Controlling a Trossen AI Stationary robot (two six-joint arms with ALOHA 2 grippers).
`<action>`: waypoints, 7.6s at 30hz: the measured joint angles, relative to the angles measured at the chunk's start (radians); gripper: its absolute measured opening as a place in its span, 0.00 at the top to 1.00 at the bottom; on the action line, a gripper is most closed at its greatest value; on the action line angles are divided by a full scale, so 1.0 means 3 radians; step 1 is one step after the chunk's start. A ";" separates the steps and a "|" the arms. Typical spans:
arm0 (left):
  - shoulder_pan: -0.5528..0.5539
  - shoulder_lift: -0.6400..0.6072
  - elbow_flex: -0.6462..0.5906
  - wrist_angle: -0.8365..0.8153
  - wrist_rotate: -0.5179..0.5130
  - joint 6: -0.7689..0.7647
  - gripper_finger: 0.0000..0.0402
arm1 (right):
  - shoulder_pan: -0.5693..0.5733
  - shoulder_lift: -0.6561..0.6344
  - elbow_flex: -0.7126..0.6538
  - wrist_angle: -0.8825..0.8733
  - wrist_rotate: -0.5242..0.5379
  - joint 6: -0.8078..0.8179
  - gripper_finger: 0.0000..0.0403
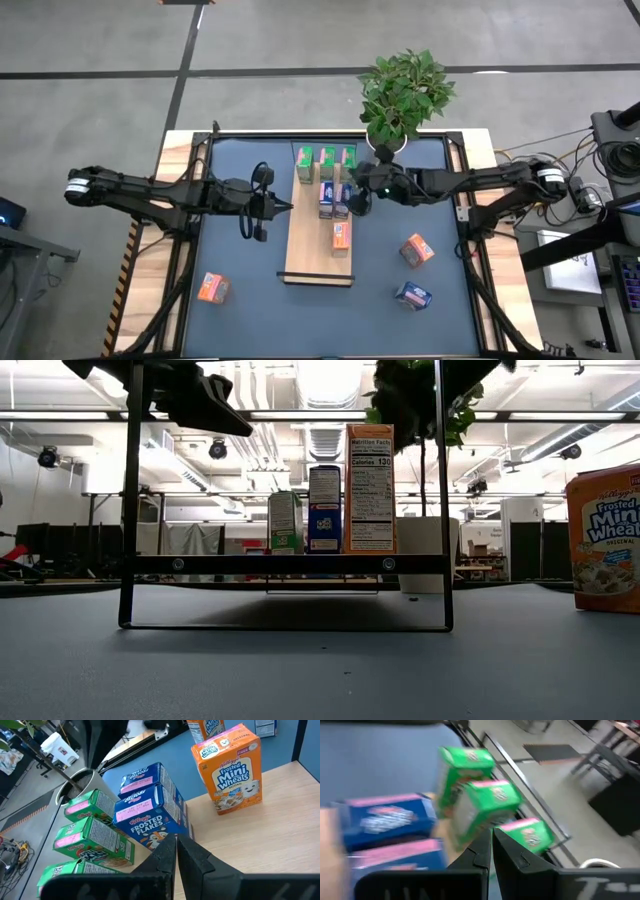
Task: Stack cereal on shelf
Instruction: Put the right orange cereal box on the shelf aligned with the other orange cereal box
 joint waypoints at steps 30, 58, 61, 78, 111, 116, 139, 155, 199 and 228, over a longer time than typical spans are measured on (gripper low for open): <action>0.0000 0.0003 -0.0001 0.0004 0.0004 -0.0067 1.00 | 0.1577 0.0018 0.1040 -0.4173 -0.1192 0.4727 0.98; -0.0001 0.0007 -0.0001 -0.0010 0.0004 -0.0093 1.00 | 0.1710 0.0026 0.0265 -0.3706 -0.1520 0.4974 0.21; -0.0001 0.0007 -0.0001 -0.0010 0.0005 -0.0093 1.00 | 0.1710 0.0028 0.0124 -0.3612 -0.1598 0.4953 0.23; -0.0001 0.0008 -0.0001 -0.0010 0.0005 -0.0095 1.00 | 0.1710 0.0025 0.0193 -0.3483 -0.1655 0.4901 0.62; -0.0001 -0.0522 -0.0141 -0.0019 0.0009 -0.0185 1.00 | 0.1617 0.0770 0.2847 -0.3545 -0.0145 0.3059 0.71; -0.0001 -0.0578 -0.0142 -0.0023 0.0009 -0.0226 1.00 | 0.1517 0.1210 0.3513 -0.3544 -0.0146 0.2481 0.71; 0.0000 -0.0662 -0.0144 -0.0087 0.0008 -0.0444 1.00 | 0.0730 0.2482 0.4256 -0.3625 -0.1144 0.1108 0.71; -0.0001 -0.0659 -0.0145 -0.0127 0.0008 -0.0444 1.00 | 0.0704 0.2646 0.4211 -0.3581 -0.1134 0.0893 0.57; -0.0499 0.0269 -0.0055 0.0387 0.0375 -0.0872 1.00 | 0.0862 0.1754 0.2838 -0.2702 -0.0514 0.0191 0.97; -0.0497 0.0437 -0.0053 0.0289 0.0000 -0.0969 1.00 | 0.0897 0.1538 0.2242 -0.2060 -0.0807 0.0361 0.97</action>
